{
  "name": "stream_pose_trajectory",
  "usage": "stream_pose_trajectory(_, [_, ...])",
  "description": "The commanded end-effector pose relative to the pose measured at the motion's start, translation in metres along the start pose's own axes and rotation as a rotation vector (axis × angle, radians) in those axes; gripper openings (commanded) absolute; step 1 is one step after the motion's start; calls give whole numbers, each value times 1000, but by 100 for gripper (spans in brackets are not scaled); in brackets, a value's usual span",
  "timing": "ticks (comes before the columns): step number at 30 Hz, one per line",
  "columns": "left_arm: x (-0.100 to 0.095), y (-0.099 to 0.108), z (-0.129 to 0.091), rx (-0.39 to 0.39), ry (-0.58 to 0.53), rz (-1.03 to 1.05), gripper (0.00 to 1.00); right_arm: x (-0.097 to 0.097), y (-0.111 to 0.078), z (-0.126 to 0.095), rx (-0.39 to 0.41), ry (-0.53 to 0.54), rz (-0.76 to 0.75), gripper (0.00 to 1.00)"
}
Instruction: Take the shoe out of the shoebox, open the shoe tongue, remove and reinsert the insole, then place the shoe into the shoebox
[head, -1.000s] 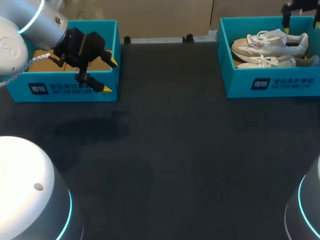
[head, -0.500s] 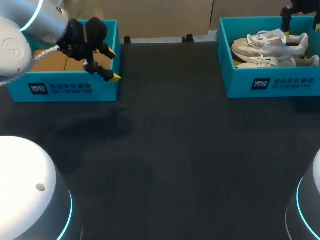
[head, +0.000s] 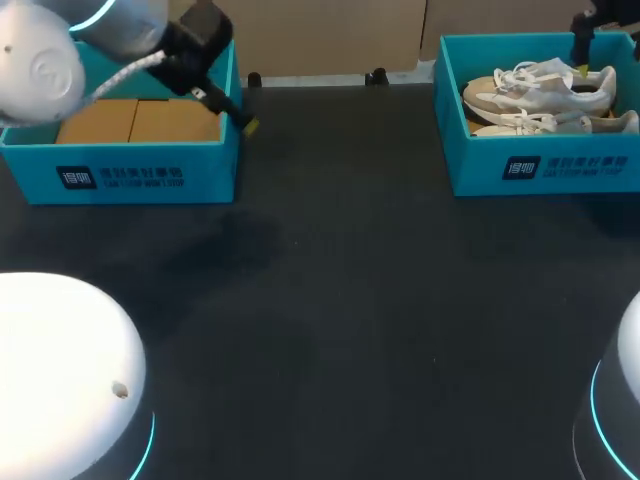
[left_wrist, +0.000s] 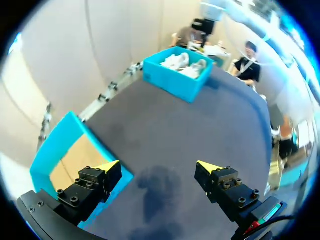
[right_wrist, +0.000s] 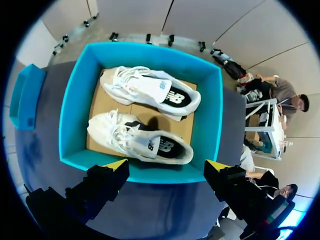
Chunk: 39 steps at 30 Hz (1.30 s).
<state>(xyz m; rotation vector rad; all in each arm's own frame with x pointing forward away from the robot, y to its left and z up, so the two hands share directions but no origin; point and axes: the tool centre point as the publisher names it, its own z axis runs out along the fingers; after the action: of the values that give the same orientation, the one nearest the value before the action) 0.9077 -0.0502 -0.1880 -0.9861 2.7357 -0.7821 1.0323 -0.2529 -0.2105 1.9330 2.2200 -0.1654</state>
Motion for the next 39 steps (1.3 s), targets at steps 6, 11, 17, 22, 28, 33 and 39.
stream_pose_trajectory(6, [-2, -2, 5, -261, -241, -487, 100, -3, -28, -13, 14, 9, 17, 100])
stream_pose_trajectory(11, [-12, 7, 7, -270, -308, -614, 100, -1, -42, -19, 31, 12, 12, 100])
stream_pose_trajectory(17, [-23, 13, 5, -244, -366, -791, 100, 3, -60, -28, 10, 46, -2, 100])
stream_pose_trajectory(22, [-25, 16, 7, -235, -354, -910, 100, 6, -76, -30, -15, 52, 7, 100])
stream_pose_trajectory(28, [-26, 20, 10, -269, -315, -990, 100, 13, -93, -33, -28, 44, 4, 100])
stream_pose_trajectory(33, [-29, 26, 15, -298, -318, -981, 100, 19, -105, -32, -25, 46, 5, 100])
stream_pose_trajectory(39, [-30, 33, 25, -331, -330, -978, 100, 23, -117, -28, -36, 59, 52, 100])
